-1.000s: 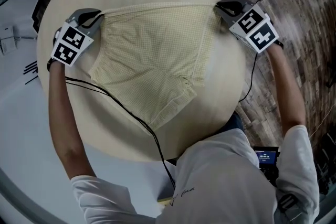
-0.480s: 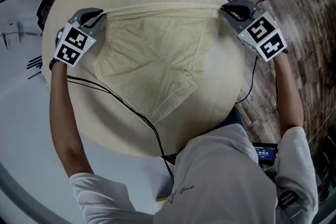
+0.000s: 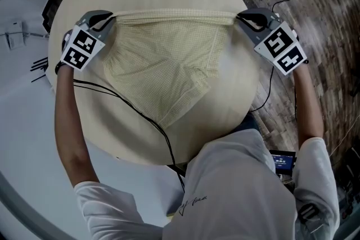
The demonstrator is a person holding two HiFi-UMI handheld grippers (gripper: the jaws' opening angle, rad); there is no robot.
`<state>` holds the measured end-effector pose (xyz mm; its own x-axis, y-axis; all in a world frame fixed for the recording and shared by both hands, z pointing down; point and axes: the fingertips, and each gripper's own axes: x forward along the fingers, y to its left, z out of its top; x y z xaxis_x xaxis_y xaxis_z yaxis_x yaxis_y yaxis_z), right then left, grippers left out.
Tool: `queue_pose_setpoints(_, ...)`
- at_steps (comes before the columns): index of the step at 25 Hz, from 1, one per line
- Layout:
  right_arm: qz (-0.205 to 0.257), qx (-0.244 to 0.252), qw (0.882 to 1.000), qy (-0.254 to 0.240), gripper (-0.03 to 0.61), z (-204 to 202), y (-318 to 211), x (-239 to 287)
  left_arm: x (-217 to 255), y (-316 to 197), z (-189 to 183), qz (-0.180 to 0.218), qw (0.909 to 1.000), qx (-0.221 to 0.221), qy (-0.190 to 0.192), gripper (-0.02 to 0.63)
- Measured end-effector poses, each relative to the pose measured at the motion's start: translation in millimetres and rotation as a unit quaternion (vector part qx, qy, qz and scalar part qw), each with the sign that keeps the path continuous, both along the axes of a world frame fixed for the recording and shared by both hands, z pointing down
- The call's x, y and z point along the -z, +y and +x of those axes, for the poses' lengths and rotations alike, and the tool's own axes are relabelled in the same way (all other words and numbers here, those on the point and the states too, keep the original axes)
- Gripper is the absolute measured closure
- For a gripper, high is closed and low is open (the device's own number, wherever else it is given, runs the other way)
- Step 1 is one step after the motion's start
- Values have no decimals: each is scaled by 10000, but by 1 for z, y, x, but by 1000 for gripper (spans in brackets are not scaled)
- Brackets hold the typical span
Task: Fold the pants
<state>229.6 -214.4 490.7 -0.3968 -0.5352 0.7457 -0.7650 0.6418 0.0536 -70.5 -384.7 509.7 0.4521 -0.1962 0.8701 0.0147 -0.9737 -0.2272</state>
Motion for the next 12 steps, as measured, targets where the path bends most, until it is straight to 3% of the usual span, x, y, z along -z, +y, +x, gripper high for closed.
queue_pose_setpoints(12,-19,380,9990,241,558,-37,41,18,12,30,-26,72,9999,-116,-45,520)
